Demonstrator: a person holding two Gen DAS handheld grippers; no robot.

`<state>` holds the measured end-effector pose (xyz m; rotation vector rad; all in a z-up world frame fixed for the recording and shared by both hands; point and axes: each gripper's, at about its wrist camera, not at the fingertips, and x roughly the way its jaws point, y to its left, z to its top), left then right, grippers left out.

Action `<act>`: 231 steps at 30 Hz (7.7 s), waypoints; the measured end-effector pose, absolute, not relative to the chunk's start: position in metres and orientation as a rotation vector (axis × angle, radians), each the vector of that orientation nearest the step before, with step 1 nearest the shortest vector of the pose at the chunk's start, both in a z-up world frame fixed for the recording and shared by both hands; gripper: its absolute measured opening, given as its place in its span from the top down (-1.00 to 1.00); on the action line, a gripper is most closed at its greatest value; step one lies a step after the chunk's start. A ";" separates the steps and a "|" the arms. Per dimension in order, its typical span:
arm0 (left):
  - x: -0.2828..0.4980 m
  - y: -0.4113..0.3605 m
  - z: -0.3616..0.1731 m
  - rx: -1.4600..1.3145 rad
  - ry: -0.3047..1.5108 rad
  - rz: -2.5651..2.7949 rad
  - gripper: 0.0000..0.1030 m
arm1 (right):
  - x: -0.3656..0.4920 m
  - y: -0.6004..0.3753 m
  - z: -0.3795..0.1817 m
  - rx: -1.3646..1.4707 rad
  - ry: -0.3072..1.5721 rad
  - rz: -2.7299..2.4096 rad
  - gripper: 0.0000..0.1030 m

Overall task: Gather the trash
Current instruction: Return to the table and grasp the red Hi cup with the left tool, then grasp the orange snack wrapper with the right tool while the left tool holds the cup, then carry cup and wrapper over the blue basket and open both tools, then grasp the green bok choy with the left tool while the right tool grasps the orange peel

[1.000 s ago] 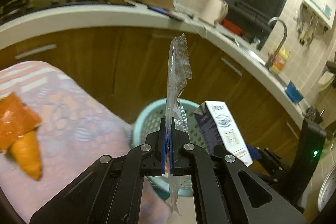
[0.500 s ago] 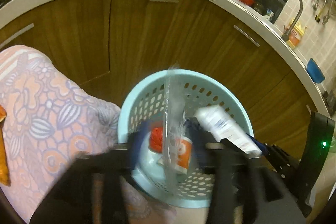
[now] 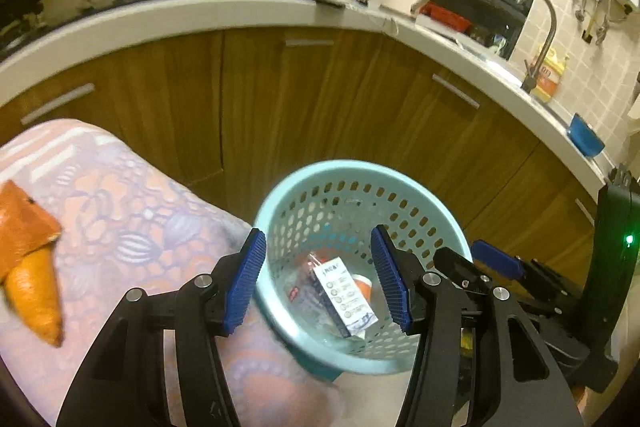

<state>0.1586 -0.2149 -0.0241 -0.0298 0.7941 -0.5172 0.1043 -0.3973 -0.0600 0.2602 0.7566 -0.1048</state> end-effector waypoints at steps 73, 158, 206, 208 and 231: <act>0.097 0.119 -0.046 -0.131 0.862 -0.056 -0.33 | 0.136 -0.108 -0.020 -0.046 0.671 0.421 0.07; 0.182 -0.240 -0.053 -0.015 0.843 -0.537 -0.34 | 0.133 -0.422 -0.078 0.343 0.786 -0.142 0.56; 0.122 0.109 -0.005 -0.339 0.697 0.036 -0.47 | 0.149 -0.116 -0.041 -0.053 0.750 0.434 0.09; 0.129 0.115 -0.017 -0.354 0.717 0.031 -0.42 | 0.153 -0.112 -0.045 -0.048 0.754 0.432 0.09; 0.152 0.092 -0.052 -0.257 0.800 0.051 0.61 | 0.183 -0.104 -0.070 -0.009 0.879 0.450 0.37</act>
